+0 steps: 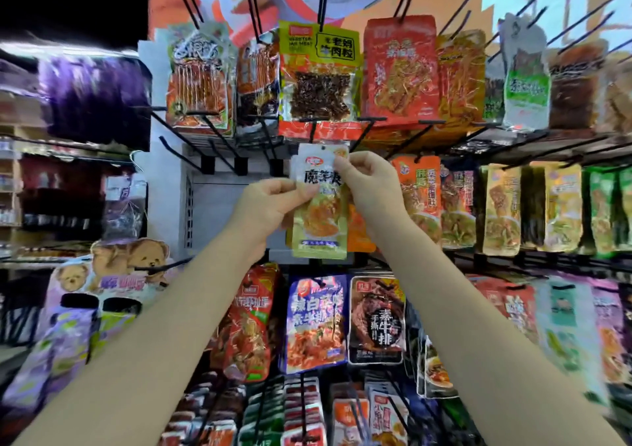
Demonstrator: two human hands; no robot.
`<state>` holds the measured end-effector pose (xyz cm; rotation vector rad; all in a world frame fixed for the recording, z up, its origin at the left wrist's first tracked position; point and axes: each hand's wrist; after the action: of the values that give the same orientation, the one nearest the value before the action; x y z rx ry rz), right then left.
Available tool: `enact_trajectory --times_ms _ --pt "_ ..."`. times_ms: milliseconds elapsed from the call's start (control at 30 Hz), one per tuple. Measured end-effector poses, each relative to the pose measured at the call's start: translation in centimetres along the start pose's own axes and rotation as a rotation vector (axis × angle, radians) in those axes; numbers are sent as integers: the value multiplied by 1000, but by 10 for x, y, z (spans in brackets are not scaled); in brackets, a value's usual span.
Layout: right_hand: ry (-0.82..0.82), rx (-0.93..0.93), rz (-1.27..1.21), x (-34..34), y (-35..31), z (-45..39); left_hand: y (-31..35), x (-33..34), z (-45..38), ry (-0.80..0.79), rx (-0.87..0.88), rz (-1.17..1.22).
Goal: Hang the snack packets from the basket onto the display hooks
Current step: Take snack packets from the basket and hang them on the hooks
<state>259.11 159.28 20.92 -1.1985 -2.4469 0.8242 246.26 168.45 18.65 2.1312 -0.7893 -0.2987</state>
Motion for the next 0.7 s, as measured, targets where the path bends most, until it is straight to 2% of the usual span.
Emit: enact_trajectory --times_ms 100,200,333,700 --pt "11 -106 43 2 5 1 -9 -3 -3 31 -26 -1" --pt "-117 -247 156 4 8 3 -9 -7 -8 52 -13 -6" --pt "-182 -272 245 10 9 -2 -10 -6 -10 50 -5 20" --pt "-192 -338 329 8 11 -4 -11 -5 -10 43 12 55"
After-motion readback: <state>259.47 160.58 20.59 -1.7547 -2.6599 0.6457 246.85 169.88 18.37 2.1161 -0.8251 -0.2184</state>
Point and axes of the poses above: each hand's wrist, its own z-axis away from the middle knuckle, its own x-axis out of the palm, y = z × x, and after that the axes turned 1 degree about z, right-handed
